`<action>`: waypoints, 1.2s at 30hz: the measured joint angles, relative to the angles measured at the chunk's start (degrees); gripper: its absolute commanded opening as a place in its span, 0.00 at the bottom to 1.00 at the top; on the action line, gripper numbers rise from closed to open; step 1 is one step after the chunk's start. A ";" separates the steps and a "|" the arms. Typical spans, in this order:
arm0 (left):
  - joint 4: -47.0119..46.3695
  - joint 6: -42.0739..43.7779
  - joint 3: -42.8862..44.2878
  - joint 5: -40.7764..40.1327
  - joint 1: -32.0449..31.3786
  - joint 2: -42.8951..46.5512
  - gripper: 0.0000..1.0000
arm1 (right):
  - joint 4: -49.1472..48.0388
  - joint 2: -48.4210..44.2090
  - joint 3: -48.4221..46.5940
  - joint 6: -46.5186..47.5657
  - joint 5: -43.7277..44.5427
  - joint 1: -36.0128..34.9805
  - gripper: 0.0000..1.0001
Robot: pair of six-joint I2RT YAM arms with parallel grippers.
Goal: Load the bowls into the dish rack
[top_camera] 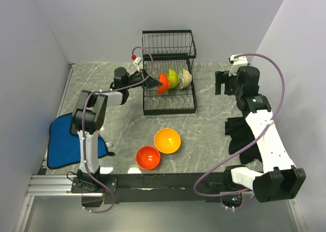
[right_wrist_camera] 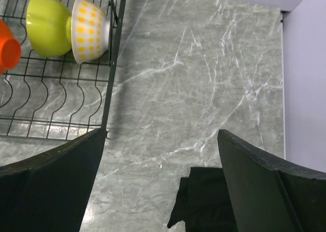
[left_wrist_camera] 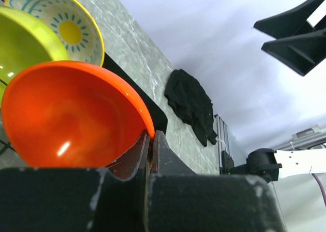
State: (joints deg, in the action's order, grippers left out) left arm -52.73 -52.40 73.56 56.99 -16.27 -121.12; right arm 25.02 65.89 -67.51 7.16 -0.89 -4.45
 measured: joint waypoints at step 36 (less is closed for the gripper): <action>-1.68 1.62 12.57 2.19 1.64 -14.43 0.01 | 3.08 6.99 -5.70 0.04 0.02 0.00 1.00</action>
State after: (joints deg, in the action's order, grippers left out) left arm -54.41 -50.78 86.13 59.18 -14.63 -135.55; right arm 28.10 72.88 -73.21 7.20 -0.86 -4.45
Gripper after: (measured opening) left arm 0.035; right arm 0.996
